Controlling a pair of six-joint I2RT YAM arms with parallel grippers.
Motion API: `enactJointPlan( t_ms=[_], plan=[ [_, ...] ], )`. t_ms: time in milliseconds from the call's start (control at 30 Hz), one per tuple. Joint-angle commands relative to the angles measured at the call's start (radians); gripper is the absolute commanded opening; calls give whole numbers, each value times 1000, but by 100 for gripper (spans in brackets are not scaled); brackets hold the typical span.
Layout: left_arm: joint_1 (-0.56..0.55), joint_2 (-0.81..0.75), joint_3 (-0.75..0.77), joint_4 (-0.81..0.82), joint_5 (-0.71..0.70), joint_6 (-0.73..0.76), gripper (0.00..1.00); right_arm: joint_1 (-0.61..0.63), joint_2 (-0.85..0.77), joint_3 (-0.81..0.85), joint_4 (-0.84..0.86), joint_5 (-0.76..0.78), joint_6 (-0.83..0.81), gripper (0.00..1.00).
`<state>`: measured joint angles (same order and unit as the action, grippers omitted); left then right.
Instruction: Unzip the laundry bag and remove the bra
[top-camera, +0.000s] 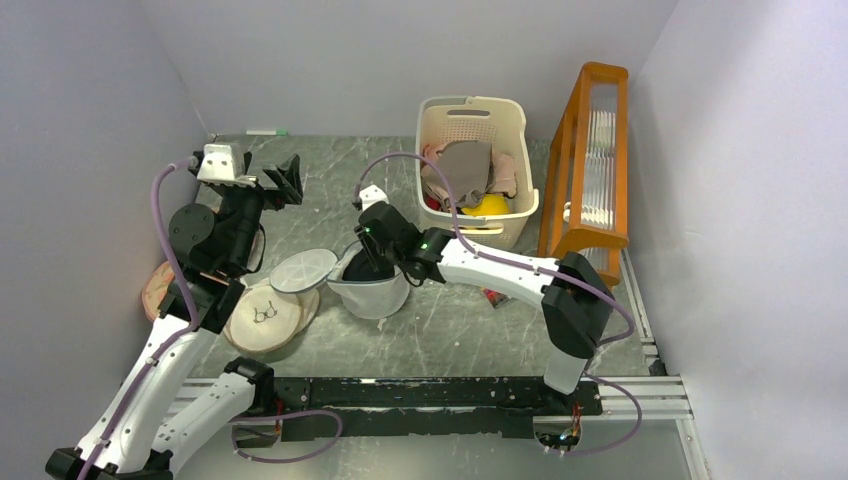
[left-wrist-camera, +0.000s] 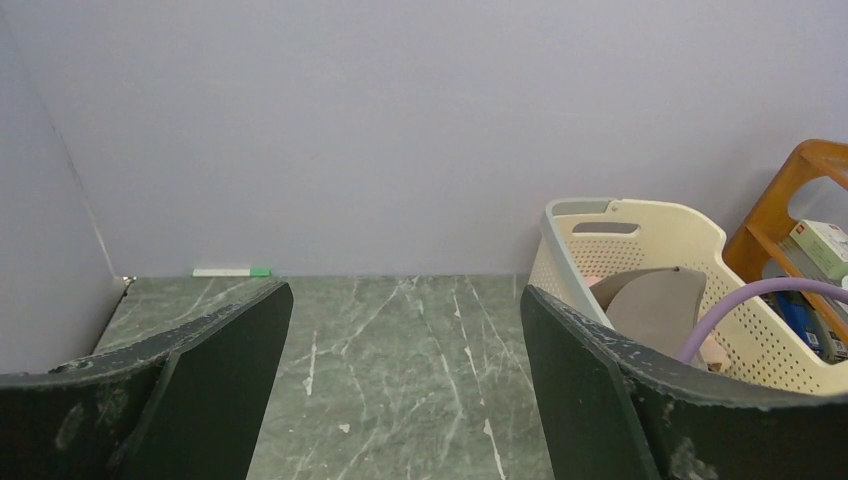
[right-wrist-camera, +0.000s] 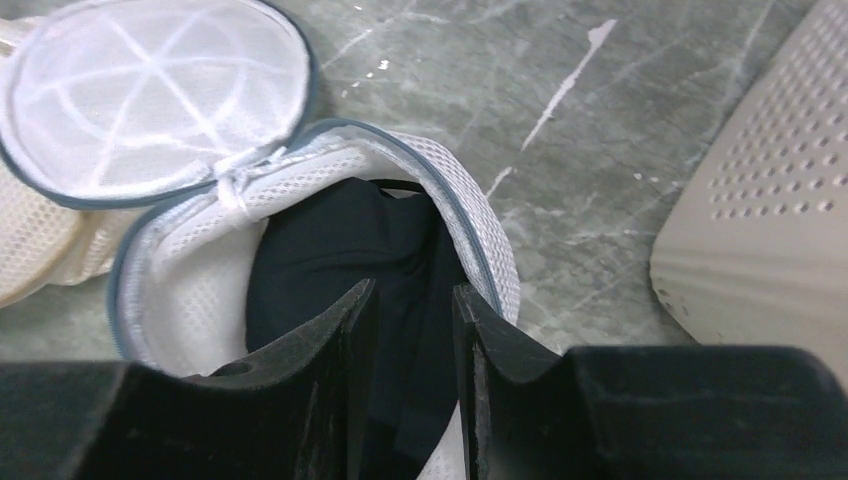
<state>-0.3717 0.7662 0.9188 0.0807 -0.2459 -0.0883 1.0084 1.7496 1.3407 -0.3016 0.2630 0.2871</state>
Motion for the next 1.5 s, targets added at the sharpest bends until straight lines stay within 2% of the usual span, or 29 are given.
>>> enactJointPlan(
  t_ms=[0,400,467,600,700,800,1033,1233,1467],
  plan=[
    [2,-5,2,42,-20,10,96,13,16,25,-28,118,-15,33],
    [2,15,-3,44,-3,2,94,16,118,76,2,174,-48,31],
    [2,18,-4,47,-2,1,94,17,129,80,5,178,-52,26],
    [2,19,-7,50,-1,3,94,24,119,85,2,197,-48,10],
    [2,20,-8,51,-1,2,93,29,60,57,41,160,-47,0],
    [2,22,-6,52,3,-1,93,30,-37,-15,121,92,-43,0],
    [1,20,-11,50,-2,-2,93,26,-289,-260,434,-61,21,0],
    [-1,27,-11,51,1,-7,92,5,-385,-398,625,-173,117,0],
    [-3,34,-11,50,3,-8,92,-19,-462,-467,767,-280,174,0]
  ],
)
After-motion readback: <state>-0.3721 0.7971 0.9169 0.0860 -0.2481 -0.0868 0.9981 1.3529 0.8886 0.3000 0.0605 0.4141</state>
